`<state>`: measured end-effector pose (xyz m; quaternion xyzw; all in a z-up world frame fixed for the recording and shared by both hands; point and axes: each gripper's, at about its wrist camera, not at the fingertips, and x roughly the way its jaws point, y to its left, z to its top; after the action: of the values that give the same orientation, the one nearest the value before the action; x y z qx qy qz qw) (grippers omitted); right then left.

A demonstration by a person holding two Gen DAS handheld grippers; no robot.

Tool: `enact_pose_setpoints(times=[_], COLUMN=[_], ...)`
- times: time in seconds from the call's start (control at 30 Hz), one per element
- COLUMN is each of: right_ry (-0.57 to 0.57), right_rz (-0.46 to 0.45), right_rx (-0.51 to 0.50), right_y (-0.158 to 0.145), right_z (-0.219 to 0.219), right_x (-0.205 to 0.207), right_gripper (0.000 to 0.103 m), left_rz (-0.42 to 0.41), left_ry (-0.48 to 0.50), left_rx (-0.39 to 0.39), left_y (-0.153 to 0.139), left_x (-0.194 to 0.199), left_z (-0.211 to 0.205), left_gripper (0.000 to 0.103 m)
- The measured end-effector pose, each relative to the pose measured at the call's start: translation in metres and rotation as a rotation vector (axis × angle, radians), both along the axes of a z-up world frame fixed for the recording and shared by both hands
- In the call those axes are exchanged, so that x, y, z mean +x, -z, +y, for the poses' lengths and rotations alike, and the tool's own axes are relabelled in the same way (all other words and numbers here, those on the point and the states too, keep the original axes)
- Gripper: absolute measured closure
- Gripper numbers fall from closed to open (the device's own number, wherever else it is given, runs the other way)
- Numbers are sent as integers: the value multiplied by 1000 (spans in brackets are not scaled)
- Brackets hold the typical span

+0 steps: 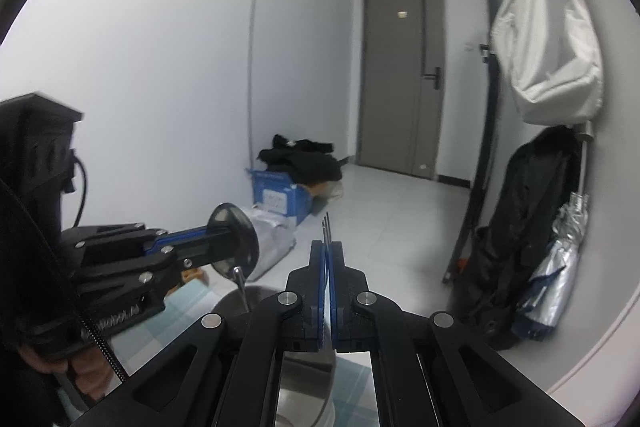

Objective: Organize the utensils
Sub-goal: 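Drop the fork into the holder with the right gripper while the left gripper drops the spoon in, then move the right gripper back over the chopstick pile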

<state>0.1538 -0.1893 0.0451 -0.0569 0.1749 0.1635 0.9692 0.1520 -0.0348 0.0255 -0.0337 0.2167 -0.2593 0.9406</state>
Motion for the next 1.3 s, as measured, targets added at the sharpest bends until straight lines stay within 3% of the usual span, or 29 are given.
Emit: enact_pose_setpoints(times=[0.23,0.33,0.5,0.53,0.6,0.7,0.8,0.9,1.07,1.3], right_ry=[-57,-67,-54,-56,-46,-29,-4,12,15,34], right_rz=[68,114,128,131,135,127,112,100,96,107], right_rx=[-6,21,88,100,109,129,158,174,172,228], right_y=[9,10,8,7,5,0,-7,-13,-16,-7], right_z=[10,12,7,5,4,-1,-8,-11,-6,-4], right_x=[5,5,-11,-16,-24,-40,-59,-79,-108,-142], right_gripper=[101,100,96,96,91,82,67,59,53,42], left_rz=[104,153,191,189,190,172,158,141,129,106], left_ry=[13,-11,-41,-46,-88,-148,-209,-260,-335,-440], left_rx=[-3,-7,-56,-65,-64,-78,-63,-46,15,30], left_y=[-9,-12,-21,-23,-28,-36,-43,-46,-43,-38], left_x=[0,-1,-14,-16,-22,-37,-55,-71,-89,-112], left_z=[6,12,23,24,27,33,35,39,36,50], left_gripper=[102,97,59,59,47,38,26,18,15,9])
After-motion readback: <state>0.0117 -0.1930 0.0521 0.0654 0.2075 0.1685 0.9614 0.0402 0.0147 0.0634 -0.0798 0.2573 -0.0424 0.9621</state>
